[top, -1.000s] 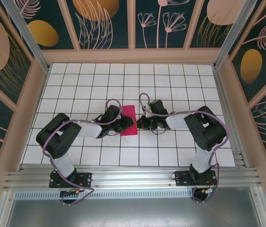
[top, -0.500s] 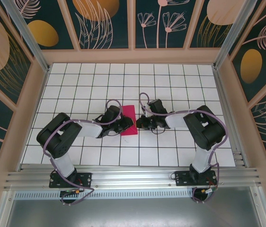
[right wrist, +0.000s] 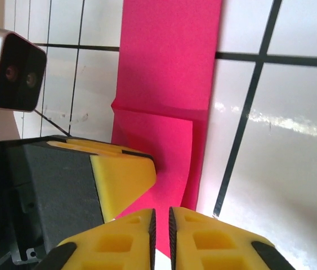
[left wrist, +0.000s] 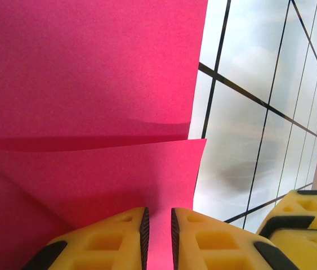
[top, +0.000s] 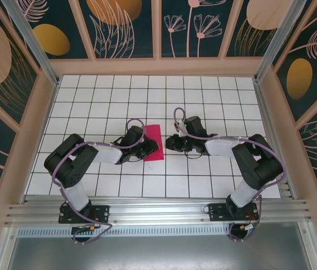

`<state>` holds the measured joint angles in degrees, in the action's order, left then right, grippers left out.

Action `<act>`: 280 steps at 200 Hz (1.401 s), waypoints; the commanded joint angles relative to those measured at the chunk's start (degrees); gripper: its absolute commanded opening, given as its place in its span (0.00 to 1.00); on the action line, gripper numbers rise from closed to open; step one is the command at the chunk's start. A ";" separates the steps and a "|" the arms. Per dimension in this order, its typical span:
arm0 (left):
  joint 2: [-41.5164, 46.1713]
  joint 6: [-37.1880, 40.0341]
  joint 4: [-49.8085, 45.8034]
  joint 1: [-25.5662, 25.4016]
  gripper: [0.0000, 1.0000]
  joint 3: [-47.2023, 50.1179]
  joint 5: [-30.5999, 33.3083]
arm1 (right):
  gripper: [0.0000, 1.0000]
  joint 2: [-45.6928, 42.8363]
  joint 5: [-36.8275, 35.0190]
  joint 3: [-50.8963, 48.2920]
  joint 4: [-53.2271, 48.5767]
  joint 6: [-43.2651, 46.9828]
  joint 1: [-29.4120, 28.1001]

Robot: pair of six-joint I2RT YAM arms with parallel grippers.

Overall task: Fold a paper plane with a square sheet of paper (pick it up from the middle)
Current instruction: Fold the triangle a second time at the center of the table.

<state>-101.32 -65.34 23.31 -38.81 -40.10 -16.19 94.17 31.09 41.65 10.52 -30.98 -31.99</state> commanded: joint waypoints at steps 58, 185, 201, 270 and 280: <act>-0.62 0.59 -1.34 -0.19 0.20 -0.99 1.07 | 0.07 2.88 3.17 0.48 -0.21 0.65 -3.57; -1.86 -0.35 -2.11 -0.20 0.20 -1.83 0.81 | 0.06 6.61 0.26 3.50 -4.19 2.95 -5.63; -1.87 -0.31 -2.36 -0.16 0.20 -1.92 0.89 | 0.06 6.87 -1.07 3.66 -5.08 3.10 -5.59; -1.88 0.09 -3.71 -0.15 0.20 -2.53 1.42 | 0.06 6.14 -4.44 4.33 -8.07 3.90 -5.61; -2.00 0.06 -3.75 -0.21 0.20 -2.55 1.42 | 0.06 4.91 -3.83 4.58 -8.07 3.91 -5.78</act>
<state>-102.08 -65.41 21.63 -38.81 -41.50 -15.81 100.33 28.32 44.73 4.97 -28.38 -37.30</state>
